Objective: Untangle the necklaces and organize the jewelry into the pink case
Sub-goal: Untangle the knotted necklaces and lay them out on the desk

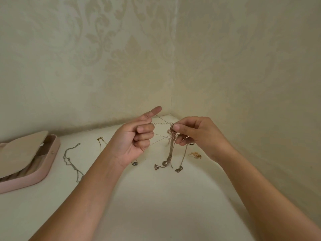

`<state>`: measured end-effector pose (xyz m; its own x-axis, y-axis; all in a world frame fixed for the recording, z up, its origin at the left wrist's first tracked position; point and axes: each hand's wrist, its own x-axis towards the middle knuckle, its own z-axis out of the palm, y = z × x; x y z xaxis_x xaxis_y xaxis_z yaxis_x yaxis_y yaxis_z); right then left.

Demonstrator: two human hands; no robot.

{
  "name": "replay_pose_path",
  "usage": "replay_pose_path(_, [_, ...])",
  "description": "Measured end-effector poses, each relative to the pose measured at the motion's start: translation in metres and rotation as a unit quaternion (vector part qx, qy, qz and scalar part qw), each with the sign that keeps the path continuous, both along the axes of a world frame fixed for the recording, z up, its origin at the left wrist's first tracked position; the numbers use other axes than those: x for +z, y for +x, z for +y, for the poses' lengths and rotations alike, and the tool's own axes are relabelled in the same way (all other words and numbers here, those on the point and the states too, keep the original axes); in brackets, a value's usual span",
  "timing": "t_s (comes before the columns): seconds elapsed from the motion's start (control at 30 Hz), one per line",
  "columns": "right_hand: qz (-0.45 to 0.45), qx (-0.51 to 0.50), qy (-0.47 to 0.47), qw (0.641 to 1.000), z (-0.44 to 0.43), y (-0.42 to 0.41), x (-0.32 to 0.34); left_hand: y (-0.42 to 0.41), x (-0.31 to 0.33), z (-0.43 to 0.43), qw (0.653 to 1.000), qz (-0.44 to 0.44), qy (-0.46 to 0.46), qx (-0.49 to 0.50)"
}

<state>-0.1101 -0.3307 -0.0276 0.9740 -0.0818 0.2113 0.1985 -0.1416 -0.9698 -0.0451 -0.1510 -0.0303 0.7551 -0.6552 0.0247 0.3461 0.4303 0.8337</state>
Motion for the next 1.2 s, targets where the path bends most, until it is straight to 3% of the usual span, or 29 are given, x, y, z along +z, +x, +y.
replay_pose_path(0.13, [0.05, 0.084, 0.092, 0.991, -0.006, 0.0, 0.001, 0.001, -0.002, 0.002, 1.0, 0.008, -0.002, -0.013])
replay_pose_path(0.3, [0.049, 0.068, 0.21, 0.974, -0.005, 0.004, -0.001, 0.003, -0.007, 0.004, 0.993, 0.013, 0.086, -0.083])
replay_pose_path(0.47, [0.036, 0.012, 0.213, 0.976, -0.006, 0.005, 0.0, 0.003, -0.009, 0.006, 0.985, 0.002, 0.112, -0.13])
replay_pose_path(0.67, [-0.042, 0.027, 0.099, 0.994, -0.001, 0.003, 0.0, -0.003, -0.008, 0.005, 0.958, -0.086, 0.19, -0.197])
replay_pose_path(0.9, [-0.083, 0.11, 0.203, 0.969, 0.005, 0.002, 0.0, -0.001, -0.01, 0.004, 0.97, 0.046, 0.133, -0.2])
replay_pose_path(1.0, [-0.075, 0.12, 0.217, 0.966, 0.004, -0.001, 0.004, 0.002, -0.012, -0.001, 0.967, 0.094, 0.159, -0.177])
replay_pose_path(1.2, [-0.07, 0.097, 0.209, 0.971, -0.01, -0.006, 0.01, -0.001, -0.017, -0.008, 0.965, 0.05, 0.244, -0.076])
